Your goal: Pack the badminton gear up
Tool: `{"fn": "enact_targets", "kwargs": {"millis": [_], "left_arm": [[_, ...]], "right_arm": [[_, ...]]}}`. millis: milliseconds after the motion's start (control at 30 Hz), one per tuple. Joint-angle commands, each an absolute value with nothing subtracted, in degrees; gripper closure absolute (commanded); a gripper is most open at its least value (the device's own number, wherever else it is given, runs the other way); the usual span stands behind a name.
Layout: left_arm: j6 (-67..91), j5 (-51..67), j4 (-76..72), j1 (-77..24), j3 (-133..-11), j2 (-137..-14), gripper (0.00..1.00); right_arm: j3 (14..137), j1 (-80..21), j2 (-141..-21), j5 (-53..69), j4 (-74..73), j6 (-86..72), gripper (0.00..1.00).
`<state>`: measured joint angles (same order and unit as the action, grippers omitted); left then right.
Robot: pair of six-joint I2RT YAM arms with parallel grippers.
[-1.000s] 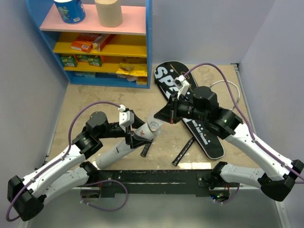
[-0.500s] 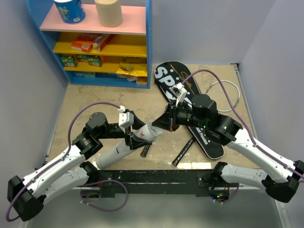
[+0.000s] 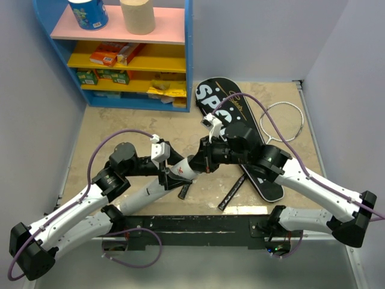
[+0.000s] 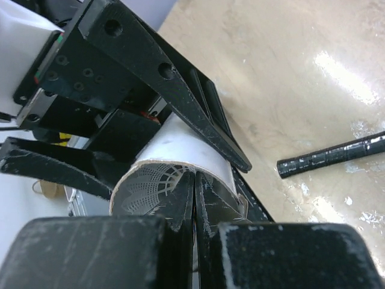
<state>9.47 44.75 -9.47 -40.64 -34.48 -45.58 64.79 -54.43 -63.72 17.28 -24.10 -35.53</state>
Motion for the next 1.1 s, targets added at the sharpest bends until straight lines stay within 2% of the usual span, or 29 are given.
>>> {"fn": "enact_targets", "kwargs": {"millis": [0,267,367,400,500,633,833,1000,1067], "left_arm": [[9.49,43.86,-13.8,-40.6,-34.54,-44.65,0.94],[9.4,43.77,-13.54,-40.52,-34.54,-44.91,0.94],[9.32,43.68,-13.54,-40.52,-34.63,-44.91,0.94],[9.23,43.68,-13.36,-40.6,-34.63,-44.91,0.94],[9.14,43.59,-13.27,-40.52,-34.8,-45.0,0.94],[9.05,43.68,-13.1,-40.6,-34.8,-45.44,0.94],[8.97,43.77,-12.74,-40.6,-34.98,-45.88,0.94],[8.88,44.03,-12.48,-40.52,-35.24,-46.23,0.93],[8.79,44.12,-12.22,-40.6,-35.33,-46.41,0.93]], "right_arm": [[64.86,-55.55,-65.91,16.79,-26.72,-33.57,1.0],[64.42,-57.39,-69.87,17.58,-24.26,-34.28,1.0],[64.6,-57.57,-70.31,18.63,-24.08,-34.19,0.86],[64.77,-57.57,-70.05,18.55,-24.26,-33.93,0.74],[65.56,-57.57,-68.65,15.48,-26.97,-32.96,0.59],[66.53,-57.57,-66.8,12.93,-29.78,-33.05,0.5],[71.27,-57.48,-65.04,6.16,-36.72,-31.82,0.47],[76.46,-57.13,-64.42,-13.65,-43.67,-33.57,0.44],[76.55,-56.08,-64.95,-17.39,-45.26,-35.93,0.44]]}}
